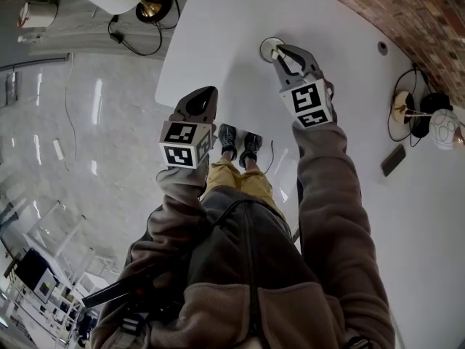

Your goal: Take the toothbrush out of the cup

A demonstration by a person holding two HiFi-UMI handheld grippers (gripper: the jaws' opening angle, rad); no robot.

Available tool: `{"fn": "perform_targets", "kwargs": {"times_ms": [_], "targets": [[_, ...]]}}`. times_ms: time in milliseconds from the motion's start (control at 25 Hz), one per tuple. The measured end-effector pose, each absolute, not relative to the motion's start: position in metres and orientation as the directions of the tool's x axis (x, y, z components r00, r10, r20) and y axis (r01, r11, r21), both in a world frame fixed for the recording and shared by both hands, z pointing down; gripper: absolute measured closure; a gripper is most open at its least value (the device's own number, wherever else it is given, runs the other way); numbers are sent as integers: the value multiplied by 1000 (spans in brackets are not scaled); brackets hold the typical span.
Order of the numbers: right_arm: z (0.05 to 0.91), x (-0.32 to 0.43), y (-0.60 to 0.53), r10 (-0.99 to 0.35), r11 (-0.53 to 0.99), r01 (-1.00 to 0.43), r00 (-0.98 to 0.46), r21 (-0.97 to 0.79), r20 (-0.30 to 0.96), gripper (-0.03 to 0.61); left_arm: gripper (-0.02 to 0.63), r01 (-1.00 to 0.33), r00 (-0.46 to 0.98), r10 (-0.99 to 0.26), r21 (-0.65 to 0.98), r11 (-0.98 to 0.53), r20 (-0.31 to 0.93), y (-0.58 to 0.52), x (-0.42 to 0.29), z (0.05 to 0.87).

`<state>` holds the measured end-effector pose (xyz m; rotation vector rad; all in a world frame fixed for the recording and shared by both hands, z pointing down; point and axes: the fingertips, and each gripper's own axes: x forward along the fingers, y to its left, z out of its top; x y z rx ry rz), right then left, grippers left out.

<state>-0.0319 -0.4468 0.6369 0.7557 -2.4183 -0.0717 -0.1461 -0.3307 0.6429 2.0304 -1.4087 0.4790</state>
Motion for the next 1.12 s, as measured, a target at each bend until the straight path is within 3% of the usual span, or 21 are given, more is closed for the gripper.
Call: {"fn": "perform_targets", "kwargs": {"times_ms": [360,1120], "targets": [[519,-2,-430,-688,710,-690,-635,144,352,531,609,-916,400,-797,236,-325,452,-358,-121,555],[343,44,-364,-820,572,-816,-565,88,97,532,609,-901,433,-892,72,-427,131,-346,-80,364]]}}
